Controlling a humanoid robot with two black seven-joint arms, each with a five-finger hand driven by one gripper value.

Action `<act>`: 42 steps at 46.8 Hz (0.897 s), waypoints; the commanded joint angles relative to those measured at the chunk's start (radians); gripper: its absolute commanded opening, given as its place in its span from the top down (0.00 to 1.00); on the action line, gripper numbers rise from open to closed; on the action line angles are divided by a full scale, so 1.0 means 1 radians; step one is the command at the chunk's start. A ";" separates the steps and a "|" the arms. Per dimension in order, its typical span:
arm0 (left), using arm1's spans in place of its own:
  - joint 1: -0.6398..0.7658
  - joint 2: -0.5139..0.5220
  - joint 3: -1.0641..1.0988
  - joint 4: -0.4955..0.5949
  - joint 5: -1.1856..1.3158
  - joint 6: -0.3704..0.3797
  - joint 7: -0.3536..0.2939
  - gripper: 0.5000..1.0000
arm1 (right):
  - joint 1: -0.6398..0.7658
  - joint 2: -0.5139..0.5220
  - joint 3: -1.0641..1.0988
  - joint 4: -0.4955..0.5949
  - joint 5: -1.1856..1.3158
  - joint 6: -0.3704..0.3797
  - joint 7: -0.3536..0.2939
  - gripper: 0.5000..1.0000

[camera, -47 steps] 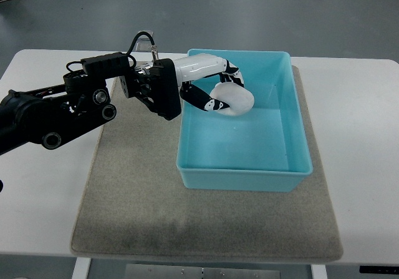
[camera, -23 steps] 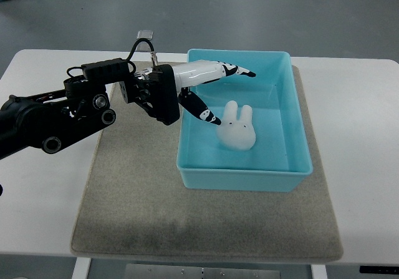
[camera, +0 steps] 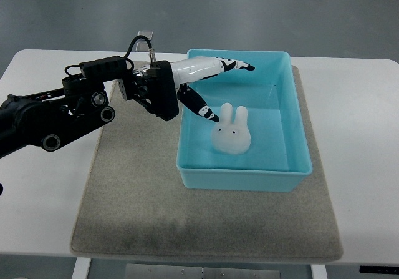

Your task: Place white toy into blue box with left hand

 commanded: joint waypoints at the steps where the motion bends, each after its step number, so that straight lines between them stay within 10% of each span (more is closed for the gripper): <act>1: -0.004 0.000 -0.029 0.032 -0.029 0.001 0.002 0.02 | 0.000 0.000 0.000 0.000 0.000 0.000 -0.001 0.13; 23: -0.031 -0.015 -0.088 0.202 -0.448 0.176 0.005 0.02 | 0.000 0.000 0.000 0.000 0.000 0.000 0.000 0.13; 42: -0.038 -0.020 -0.089 0.296 -0.931 0.179 0.005 0.02 | 0.000 0.000 0.000 0.000 0.000 0.000 0.000 0.13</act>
